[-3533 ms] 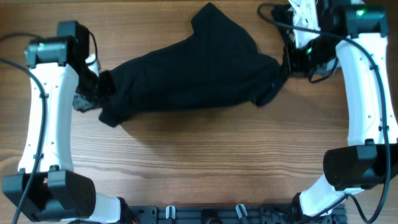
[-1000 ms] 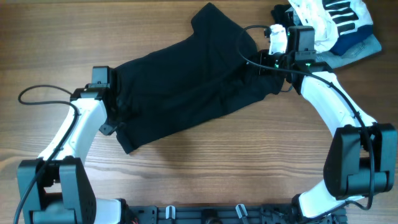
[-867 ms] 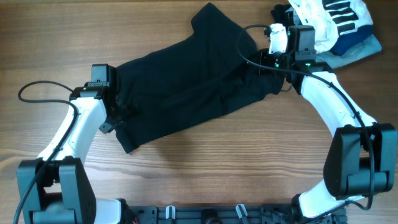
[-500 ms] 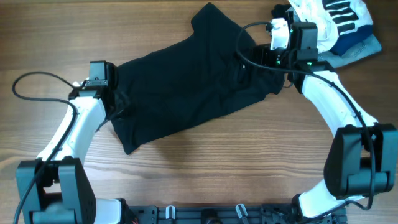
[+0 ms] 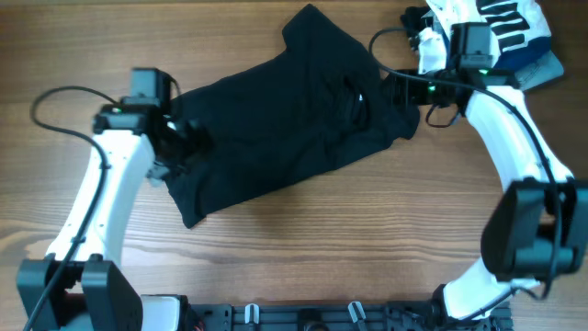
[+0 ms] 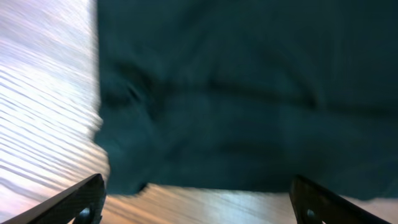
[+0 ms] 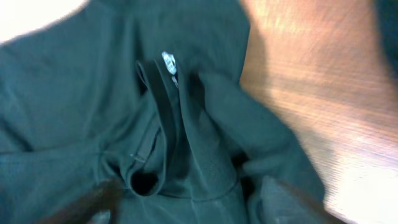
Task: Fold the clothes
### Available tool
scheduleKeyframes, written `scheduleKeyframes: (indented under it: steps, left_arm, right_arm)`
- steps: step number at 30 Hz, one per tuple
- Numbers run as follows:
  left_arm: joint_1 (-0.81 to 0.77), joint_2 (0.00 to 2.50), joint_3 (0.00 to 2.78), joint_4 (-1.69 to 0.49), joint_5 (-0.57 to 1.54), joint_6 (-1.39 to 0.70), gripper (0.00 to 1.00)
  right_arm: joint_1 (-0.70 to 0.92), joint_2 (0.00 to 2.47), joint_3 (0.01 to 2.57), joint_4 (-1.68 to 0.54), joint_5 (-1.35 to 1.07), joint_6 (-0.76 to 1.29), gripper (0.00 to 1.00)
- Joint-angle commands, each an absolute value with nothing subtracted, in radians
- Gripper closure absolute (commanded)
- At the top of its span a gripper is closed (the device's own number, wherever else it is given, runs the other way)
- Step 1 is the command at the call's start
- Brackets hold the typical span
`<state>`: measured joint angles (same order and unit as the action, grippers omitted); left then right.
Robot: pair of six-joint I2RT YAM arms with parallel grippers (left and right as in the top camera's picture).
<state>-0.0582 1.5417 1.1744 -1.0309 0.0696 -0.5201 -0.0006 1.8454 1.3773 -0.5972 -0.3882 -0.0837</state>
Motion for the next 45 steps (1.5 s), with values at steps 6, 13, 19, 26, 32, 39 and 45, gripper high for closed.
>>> scheduleKeyframes:
  steps: [6, 13, 19, 26, 32, 39, 45]
  left_arm:
    - [-0.165, 1.554, 1.034, -0.850, 0.118, -0.580, 0.13]
    - [-0.165, 1.554, 1.034, -0.825, -0.070, -0.580, 0.04]
    - [-0.165, 1.554, 1.034, -0.797, -0.148, -0.576, 0.00]
    - [-0.165, 1.554, 1.034, -0.796, -0.156, -0.553, 0.00]
    - [-0.165, 1.554, 1.034, -0.798, -0.159, -0.553, 0.00]
    - [-0.165, 1.530, 1.156, -0.839, -0.098, -0.439, 0.00]
    - [-0.110, 1.555, 1.441, -0.842, -0.056, -0.338, 0.00]
  right_arm:
    - [0.075, 1.983, 1.386, -0.539, -0.373, -0.090, 0.91]
    - [0.072, 2.048, 1.386, -0.634, -0.058, 0.230, 0.96]
    - [0.051, 2.042, 1.386, -0.837, 0.050, 0.345, 0.96]
    - [0.029, 2.022, 1.386, -1.108, 0.057, 0.390, 0.96]
    - [0.030, 1.838, 1.386, -1.255, 0.067, 0.367, 0.96]
    - [0.030, 1.468, 1.409, -1.177, -0.123, 0.125, 0.54]
    - [0.030, 1.526, 1.560, -0.933, -0.180, -0.002, 0.34]
